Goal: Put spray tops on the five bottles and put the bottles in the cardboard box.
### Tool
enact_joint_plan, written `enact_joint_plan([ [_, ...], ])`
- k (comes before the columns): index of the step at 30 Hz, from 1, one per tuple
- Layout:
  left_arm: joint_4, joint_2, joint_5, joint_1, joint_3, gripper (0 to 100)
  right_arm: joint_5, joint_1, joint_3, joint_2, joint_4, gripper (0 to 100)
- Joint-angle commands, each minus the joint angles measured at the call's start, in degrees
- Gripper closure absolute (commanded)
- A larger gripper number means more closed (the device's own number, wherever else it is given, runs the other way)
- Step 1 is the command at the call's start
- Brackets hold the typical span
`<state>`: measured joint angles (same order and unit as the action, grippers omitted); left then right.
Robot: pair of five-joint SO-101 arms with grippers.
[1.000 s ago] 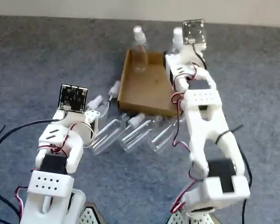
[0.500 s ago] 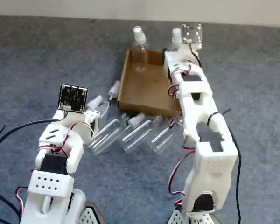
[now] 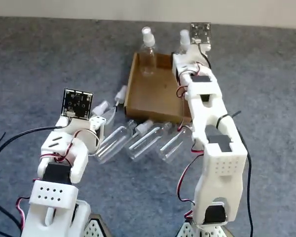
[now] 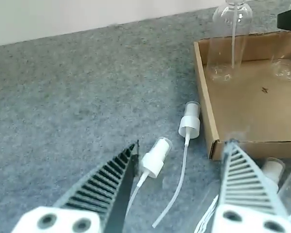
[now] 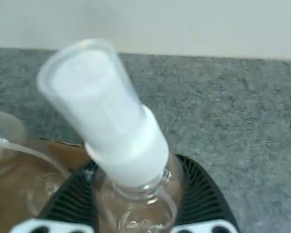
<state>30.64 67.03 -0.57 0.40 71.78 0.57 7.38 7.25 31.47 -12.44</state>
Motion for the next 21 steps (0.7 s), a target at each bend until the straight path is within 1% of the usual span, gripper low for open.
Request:
enact_joint_plan([
  [1,-1.49,1.01,0.18,-1.01,-0.22,75,-0.09,0.92,2.77,-1.01,-0.84,94.3],
  [5,-1.49,1.01,0.18,-1.01,-0.22,75,-0.18,0.92,2.68,-0.84,-0.84,86.5],
  [11,-1.49,1.01,0.18,-1.01,-0.22,75,-0.44,0.92,2.86,-1.19,-0.84,81.7],
  [16,-1.49,1.01,0.18,-1.01,-0.22,75,-0.44,0.92,2.86,-1.27,-0.84,74.5],
  [21,-1.49,1.01,0.18,-1.01,-0.22,75,-0.53,1.01,3.56,-3.82,-1.01,73.5],
])
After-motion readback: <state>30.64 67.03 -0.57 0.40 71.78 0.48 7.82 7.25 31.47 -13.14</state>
